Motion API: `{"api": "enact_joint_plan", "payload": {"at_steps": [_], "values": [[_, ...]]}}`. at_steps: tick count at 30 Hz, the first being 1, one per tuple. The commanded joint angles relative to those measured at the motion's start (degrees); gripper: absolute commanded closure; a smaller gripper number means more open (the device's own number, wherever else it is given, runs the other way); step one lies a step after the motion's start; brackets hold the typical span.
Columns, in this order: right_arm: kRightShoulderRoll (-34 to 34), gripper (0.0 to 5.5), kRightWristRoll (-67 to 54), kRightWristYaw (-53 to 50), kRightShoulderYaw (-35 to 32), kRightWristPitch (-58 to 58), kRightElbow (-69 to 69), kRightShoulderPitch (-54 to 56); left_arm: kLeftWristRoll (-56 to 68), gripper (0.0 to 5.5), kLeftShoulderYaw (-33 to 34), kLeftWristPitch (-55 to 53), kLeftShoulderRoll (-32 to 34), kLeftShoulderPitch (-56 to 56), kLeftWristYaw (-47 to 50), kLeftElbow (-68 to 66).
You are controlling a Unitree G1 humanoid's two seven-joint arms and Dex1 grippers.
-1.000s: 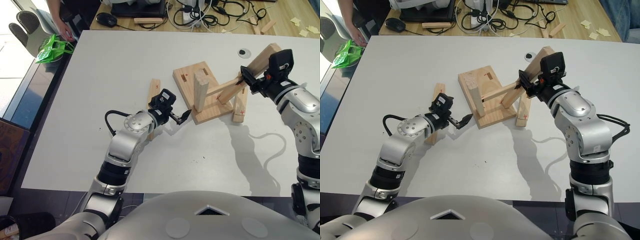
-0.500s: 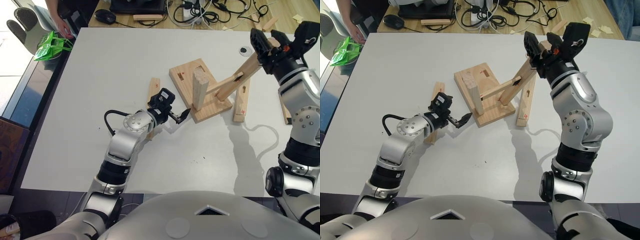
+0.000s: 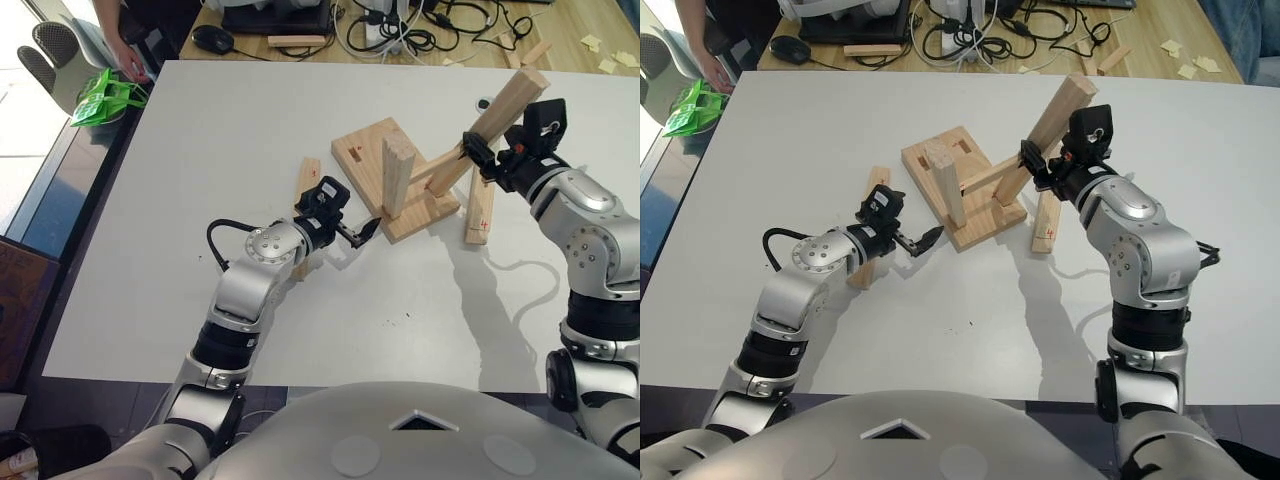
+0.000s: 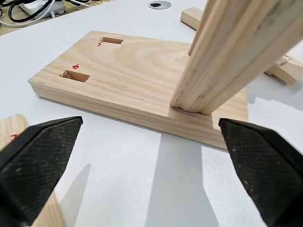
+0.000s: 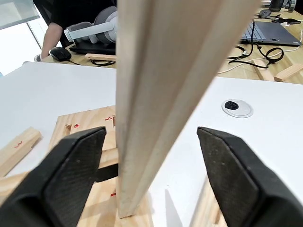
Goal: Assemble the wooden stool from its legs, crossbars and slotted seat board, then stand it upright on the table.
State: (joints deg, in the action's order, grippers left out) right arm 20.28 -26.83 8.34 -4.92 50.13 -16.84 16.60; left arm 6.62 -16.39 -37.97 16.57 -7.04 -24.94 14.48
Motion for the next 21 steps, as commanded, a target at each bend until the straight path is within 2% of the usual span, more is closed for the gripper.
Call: {"api": "enact_joint_plan", "payload": {"at_steps": [1, 7, 9, 15, 21], "values": [[-2.1, 1.95, -1.4, 1.1, -3.6, -3.6, 1.3, 3.2, -0.5, 0.1, 0.2, -0.1, 0.5, -0.7, 0.0, -0.9], [-1.2, 1.95, -3.5, 3.7, -6.8, -5.1, 2.6, 9.0, -0.5, 0.1, 0.3, 0.1, 0.2, -0.6, 0.1, -1.2], [0.9, 1.95, -2.4, 5.5, -4.2, -3.0, 3.1, 7.6, -0.5, 0.1, 0.3, -0.2, 0.2, -0.3, 0.2, -0.6], [5.8, 1.95, 5.8, 5.1, 9.6, 8.5, 8.7, 1.0, -0.2, 0.1, 0.4, -1.4, -0.1, 0.4, 0.5, 0.7], [1.9, 1.95, 6.4, 3.8, 10.1, 7.7, 7.3, 1.2, -0.2, 0.1, 0.7, -2.0, 0.7, 1.4, -0.1, 1.6]]}}
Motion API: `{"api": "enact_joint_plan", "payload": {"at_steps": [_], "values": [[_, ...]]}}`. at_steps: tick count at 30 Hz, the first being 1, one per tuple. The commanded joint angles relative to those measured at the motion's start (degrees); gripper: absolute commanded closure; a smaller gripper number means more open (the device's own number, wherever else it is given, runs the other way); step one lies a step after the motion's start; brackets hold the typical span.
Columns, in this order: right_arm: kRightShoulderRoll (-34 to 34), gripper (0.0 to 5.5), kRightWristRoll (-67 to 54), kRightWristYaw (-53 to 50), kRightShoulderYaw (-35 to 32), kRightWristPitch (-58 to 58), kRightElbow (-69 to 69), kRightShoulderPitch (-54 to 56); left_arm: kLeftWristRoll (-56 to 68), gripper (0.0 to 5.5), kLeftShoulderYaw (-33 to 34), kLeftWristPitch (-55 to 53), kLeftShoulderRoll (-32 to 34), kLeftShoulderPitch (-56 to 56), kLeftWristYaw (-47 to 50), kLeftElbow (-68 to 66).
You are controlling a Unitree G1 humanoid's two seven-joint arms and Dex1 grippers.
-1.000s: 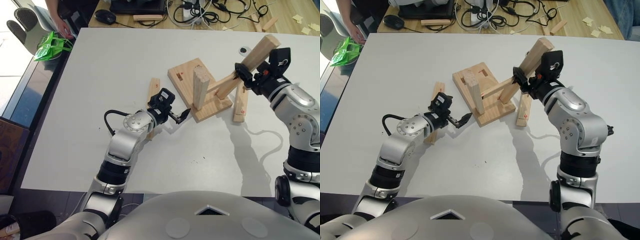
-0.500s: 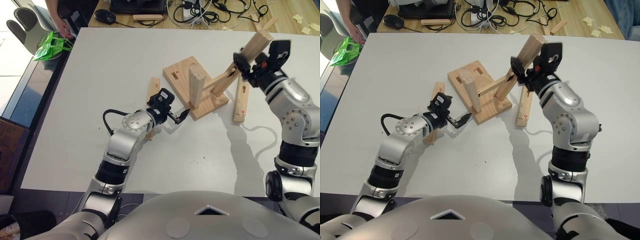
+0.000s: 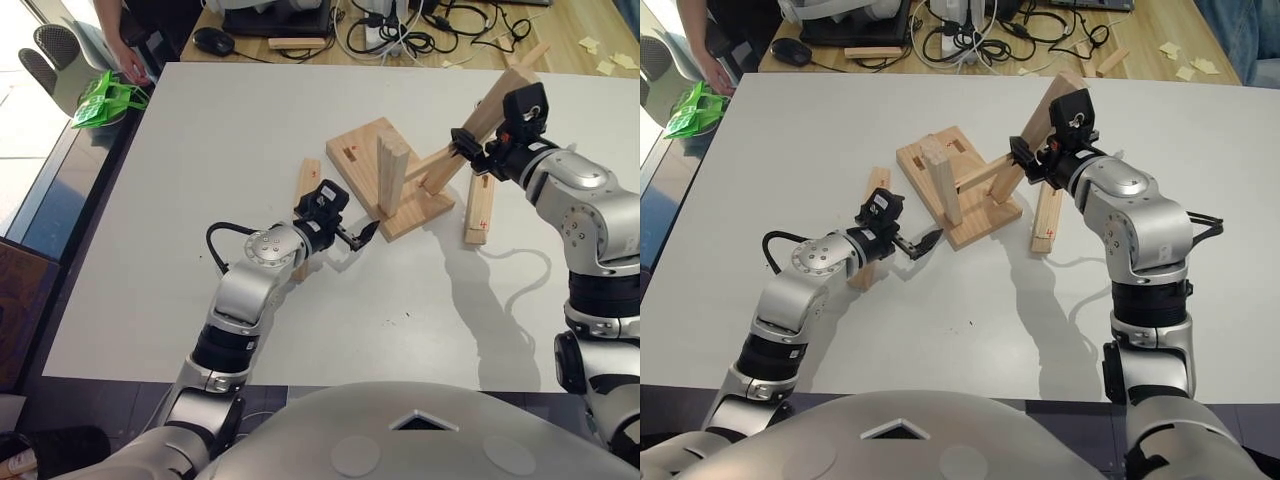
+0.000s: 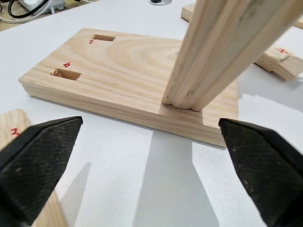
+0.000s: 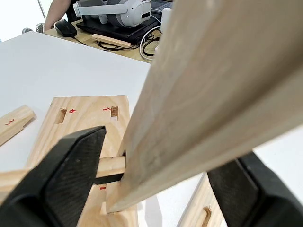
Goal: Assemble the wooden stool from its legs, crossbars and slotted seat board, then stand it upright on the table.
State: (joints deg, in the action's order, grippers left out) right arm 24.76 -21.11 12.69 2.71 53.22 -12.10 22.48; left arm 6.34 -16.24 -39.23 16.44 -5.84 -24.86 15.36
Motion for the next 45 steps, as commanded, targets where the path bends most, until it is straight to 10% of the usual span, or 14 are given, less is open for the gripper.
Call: {"api": "enact_joint_plan", "payload": {"at_steps": [1, 15, 24, 35, 45], "values": [[-3.1, 1.95, 0.8, -0.8, 2.0, 3.7, 2.4, -4.5, 0.0, 0.1, 0.6, -0.7, 1.0, 0.2, -0.3, 0.7], [-7.4, 1.95, 2.8, -1.4, -8.3, -20.5, -1.0, 5.4, 3.0, 0.1, 3.0, -0.8, 0.6, -0.6, -2.3, -3.5], [-4.7, 1.95, 14.2, 4.2, 1.4, -35.0, -2.1, 11.6, 3.5, 0.1, 2.9, -0.9, -1.1, -1.2, -1.9, -4.2], [-15.1, 3.88, -3.1, 0.2, 0.4, 17.5, -4.7, -6.0, 2.4, 0.1, 1.8, -0.4, 0.3, -1.6, -2.5, -3.6], [-15.5, 5.39, 1.5, 3.9, 1.9, -9.4, -7.9, 1.1, 1.3, 0.1, 2.0, 0.4, 0.9, -0.5, -1.7, -2.6]]}}
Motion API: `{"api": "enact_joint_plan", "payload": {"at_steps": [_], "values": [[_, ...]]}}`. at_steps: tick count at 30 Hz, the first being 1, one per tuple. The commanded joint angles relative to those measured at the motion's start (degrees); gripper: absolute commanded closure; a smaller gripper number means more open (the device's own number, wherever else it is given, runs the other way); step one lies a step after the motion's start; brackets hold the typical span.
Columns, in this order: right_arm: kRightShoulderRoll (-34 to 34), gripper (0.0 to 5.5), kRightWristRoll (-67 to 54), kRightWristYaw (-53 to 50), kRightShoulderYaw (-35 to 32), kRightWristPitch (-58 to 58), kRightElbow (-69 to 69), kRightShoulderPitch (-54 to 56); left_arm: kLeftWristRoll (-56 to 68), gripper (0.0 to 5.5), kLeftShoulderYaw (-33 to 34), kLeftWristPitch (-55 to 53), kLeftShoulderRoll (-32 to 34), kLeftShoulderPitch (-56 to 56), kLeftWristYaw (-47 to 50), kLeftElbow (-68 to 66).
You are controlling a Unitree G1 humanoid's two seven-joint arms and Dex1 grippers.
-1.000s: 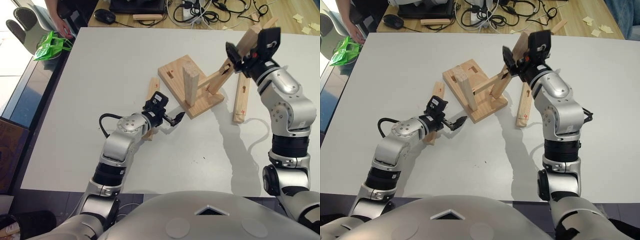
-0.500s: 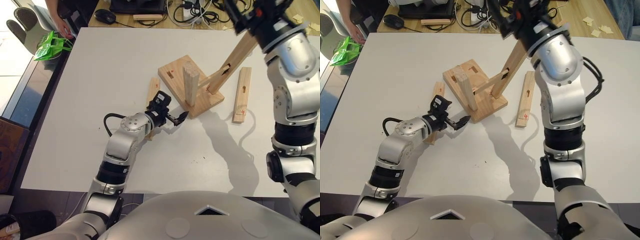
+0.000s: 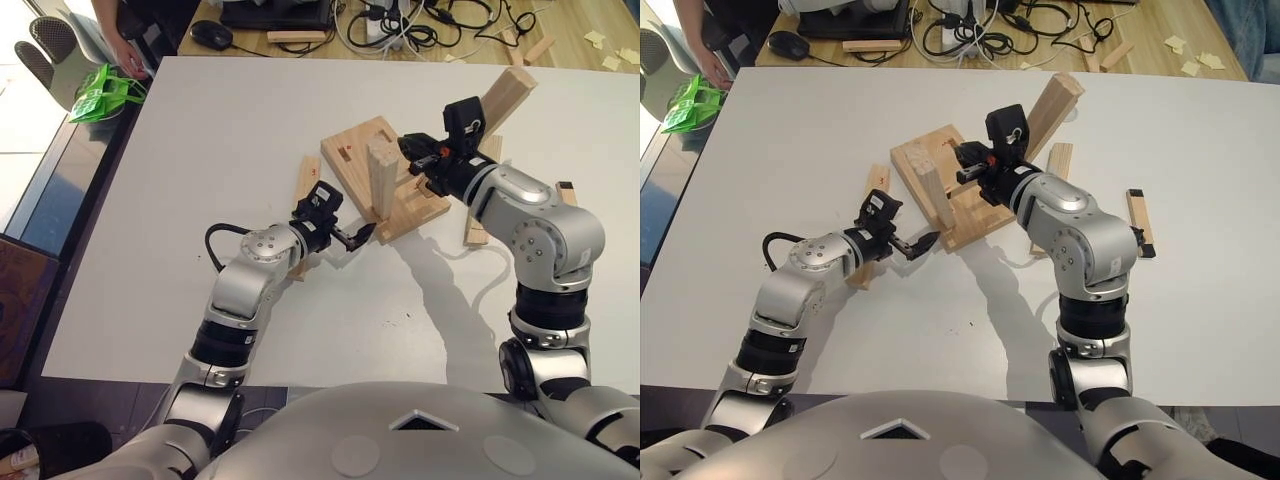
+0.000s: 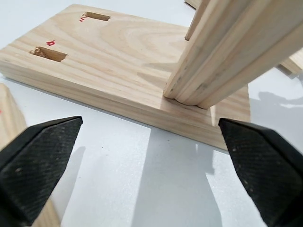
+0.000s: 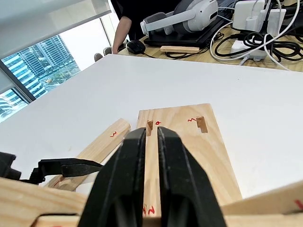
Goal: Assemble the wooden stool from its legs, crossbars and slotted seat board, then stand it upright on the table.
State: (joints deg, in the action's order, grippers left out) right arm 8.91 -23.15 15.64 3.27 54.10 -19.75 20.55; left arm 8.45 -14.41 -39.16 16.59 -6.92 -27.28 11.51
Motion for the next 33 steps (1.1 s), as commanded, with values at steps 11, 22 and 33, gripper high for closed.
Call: {"api": "enact_joint_plan", "payload": {"at_steps": [11, 22, 33], "values": [[-2.6, 5.39, 5.7, -4.9, -7.7, -29.3, 6.3, 10.8, 1.0, 0.1, -0.8, -5.3, 0.8, -6.6, -0.4, 9.7], [0.7, 5.39, 6.2, -11.6, -18.5, -36.1, 17.9, 17.7, 1.9, 0.1, -7.9, -11.1, -1.3, -15.2, -1.8, 11.4], [2.3, 5.39, 6.8, -12.4, -19.2, -40.8, 22.2, 20.2, -0.1, 0.1, -15.6, -10.6, -9.6, -23.4, 0.1, 5.0]]}}
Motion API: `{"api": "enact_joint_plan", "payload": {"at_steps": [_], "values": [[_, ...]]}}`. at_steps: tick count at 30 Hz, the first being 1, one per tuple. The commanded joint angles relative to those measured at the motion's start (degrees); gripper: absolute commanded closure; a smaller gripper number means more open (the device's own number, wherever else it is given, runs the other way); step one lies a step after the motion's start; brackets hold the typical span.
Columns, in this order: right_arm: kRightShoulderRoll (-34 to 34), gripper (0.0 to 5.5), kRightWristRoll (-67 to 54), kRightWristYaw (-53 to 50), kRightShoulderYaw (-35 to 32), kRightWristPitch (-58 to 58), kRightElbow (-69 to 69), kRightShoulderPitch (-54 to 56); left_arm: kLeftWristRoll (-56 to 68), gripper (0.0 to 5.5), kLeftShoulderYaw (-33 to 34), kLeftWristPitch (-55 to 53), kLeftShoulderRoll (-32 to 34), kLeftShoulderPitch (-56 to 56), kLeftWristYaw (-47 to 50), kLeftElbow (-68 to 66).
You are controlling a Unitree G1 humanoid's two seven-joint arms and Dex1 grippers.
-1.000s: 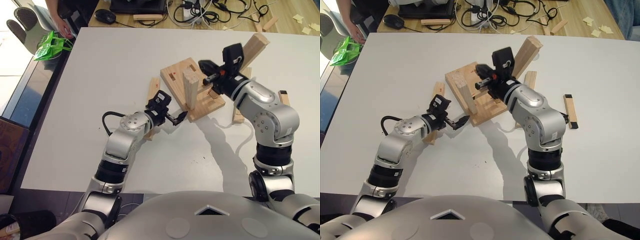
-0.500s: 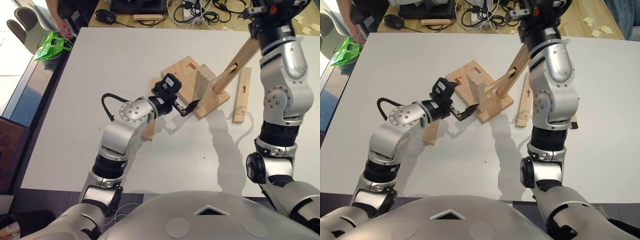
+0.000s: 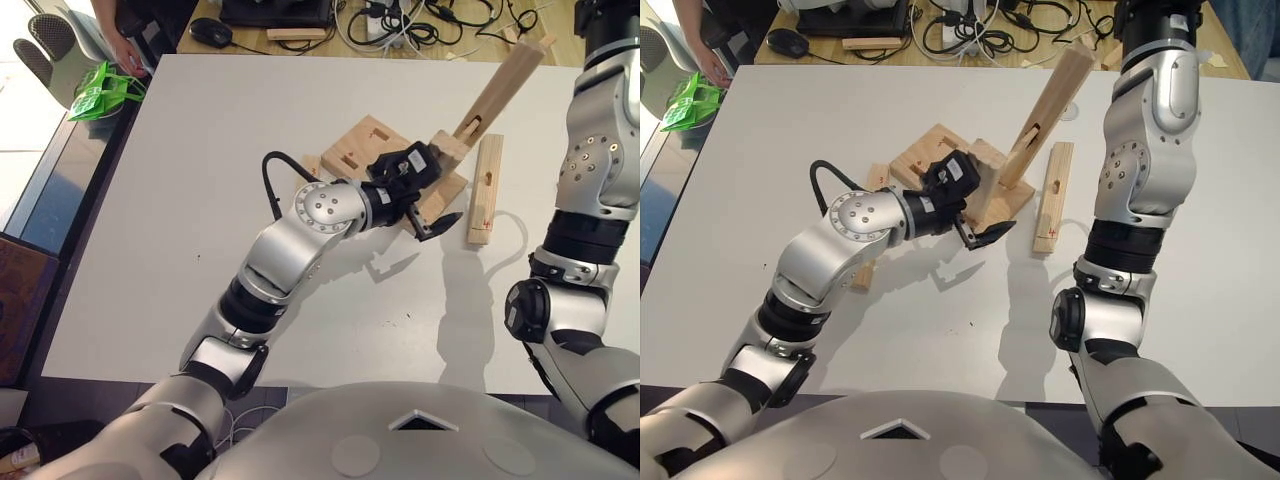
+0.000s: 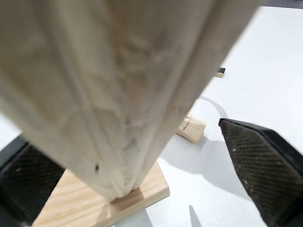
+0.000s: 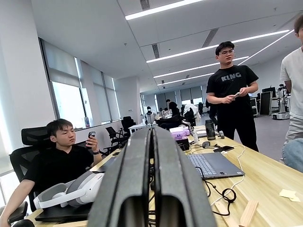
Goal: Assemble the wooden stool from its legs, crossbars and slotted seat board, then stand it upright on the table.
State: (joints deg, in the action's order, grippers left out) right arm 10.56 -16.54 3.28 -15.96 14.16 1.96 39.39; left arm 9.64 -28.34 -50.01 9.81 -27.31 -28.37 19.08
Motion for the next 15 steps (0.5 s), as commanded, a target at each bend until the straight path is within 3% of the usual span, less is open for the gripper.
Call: {"api": "enact_joint_plan", "payload": {"at_steps": [1, 6, 9, 15], "values": [[0.7, 5.39, 0.3, 0.0, 0.1, -1.2, 0.8, 1.4, -2.1, 0.1, -2.6, 1.2, -4.5, -4.4, 2.0, -4.5], [1.0, 5.39, 0.6, 0.2, 0.9, -2.5, 2.0, 2.6, -5.7, 0.1, -5.5, 7.6, -13.3, -10.3, 5.3, -12.1], [1.7, 5.39, 1.3, 1.1, 2.1, -3.1, 1.8, 2.7, -7.7, 0.1, -4.5, 11.5, -13.1, -10.3, 6.6, -12.7], [3.8, 5.39, 5.1, 3.0, 5.4, -5.5, -0.7, 4.4, -6.3, 0.1, 5.6, 23.5, -15.7, -7.5, 12.0, -8.6]]}}
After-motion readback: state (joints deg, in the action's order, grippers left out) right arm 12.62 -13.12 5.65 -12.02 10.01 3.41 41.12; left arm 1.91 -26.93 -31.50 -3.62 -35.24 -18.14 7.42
